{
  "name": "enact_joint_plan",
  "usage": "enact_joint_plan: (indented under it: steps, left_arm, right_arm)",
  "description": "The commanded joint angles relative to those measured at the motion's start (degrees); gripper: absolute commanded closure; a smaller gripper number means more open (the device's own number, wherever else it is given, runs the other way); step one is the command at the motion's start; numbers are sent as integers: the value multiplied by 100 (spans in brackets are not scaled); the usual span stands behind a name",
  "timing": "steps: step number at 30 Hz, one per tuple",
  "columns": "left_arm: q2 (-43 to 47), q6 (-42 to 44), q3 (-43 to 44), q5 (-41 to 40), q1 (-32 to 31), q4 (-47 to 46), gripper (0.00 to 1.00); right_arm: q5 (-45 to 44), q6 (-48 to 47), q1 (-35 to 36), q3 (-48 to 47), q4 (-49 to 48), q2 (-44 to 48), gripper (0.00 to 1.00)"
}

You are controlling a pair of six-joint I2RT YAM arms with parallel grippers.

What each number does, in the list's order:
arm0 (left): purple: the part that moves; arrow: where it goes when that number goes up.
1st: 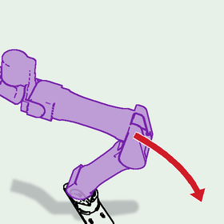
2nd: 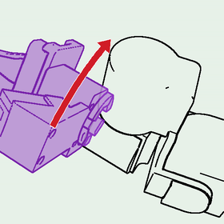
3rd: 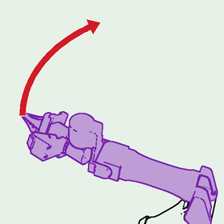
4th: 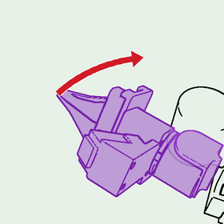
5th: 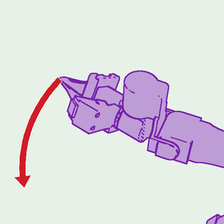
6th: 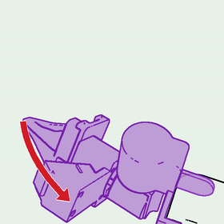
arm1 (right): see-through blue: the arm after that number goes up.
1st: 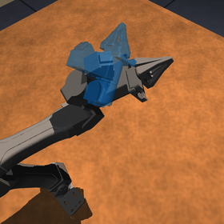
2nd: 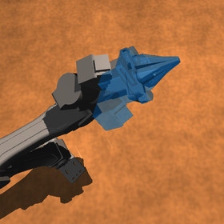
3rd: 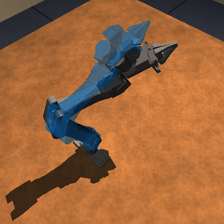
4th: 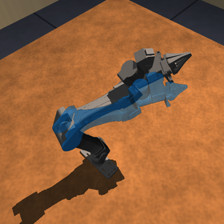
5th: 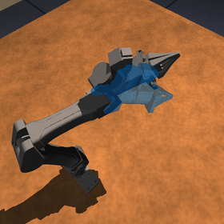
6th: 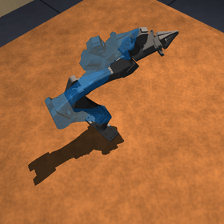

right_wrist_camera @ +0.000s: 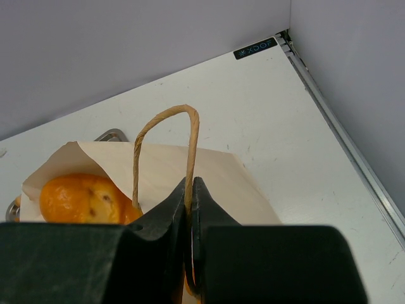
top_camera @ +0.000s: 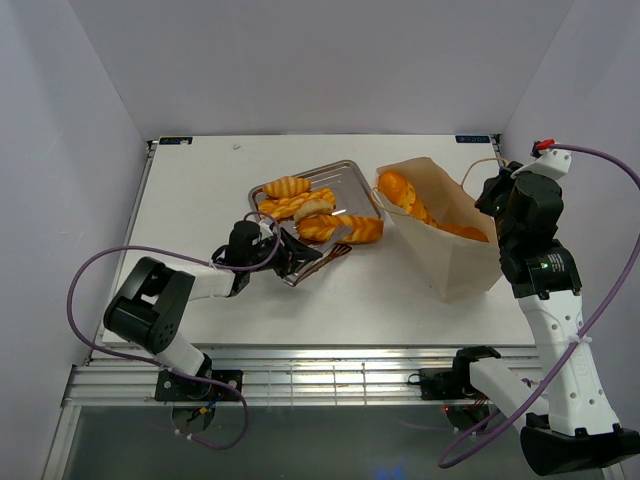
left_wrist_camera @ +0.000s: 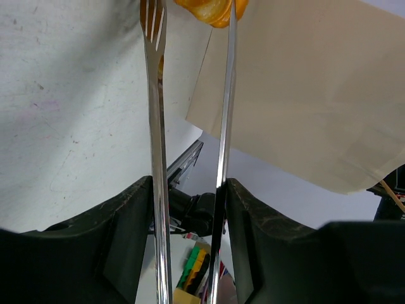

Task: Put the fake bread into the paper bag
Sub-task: Pick up the fake bread from the plate.

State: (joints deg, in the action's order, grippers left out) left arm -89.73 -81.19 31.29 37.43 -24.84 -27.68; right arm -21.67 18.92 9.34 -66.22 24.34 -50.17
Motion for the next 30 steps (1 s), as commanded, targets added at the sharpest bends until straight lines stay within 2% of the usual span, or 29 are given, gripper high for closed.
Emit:
enact_joint_plan:
  steps: [1, 5, 8, 9, 13, 19, 24, 29, 30]
  left_arm:
    - [-26, -73, 255, -166, 41, -299, 42]
    - [-158, -29, 413, -218, 41, -308, 46]
    - [-176, -20, 422, -245, 41, -299, 54]
    - [-133, 6, 413, -254, 41, -299, 61]
    - [130, 59, 317, -289, 41, -282, 74]
    - [623, 147, 211, -245, 41, -124, 85]
    - [1736, 568, 220, -464, 41, 666, 88]
    - [2907, 1576, 517, -1017, 58, 2405, 88]
    - [3292, 1745, 614, -1314, 76, 2991, 89]
  right_arm:
    - [5, -28, -29, -208, -87, 95, 92]
    - [67, -11, -29, -181, -122, 95, 92]
    - [67, -2, -29, -172, -122, 104, 92]
    - [75, -11, -29, -172, -122, 104, 92]
    - [75, -11, -29, -172, -122, 122, 92]
    - [128, 24, -29, -164, -140, 139, 92]
    - [75, -2, -38, -190, -131, 166, 92]
    - [67, -20, -38, -208, -131, 148, 92]
    - [67, -37, -38, -199, -131, 148, 92]
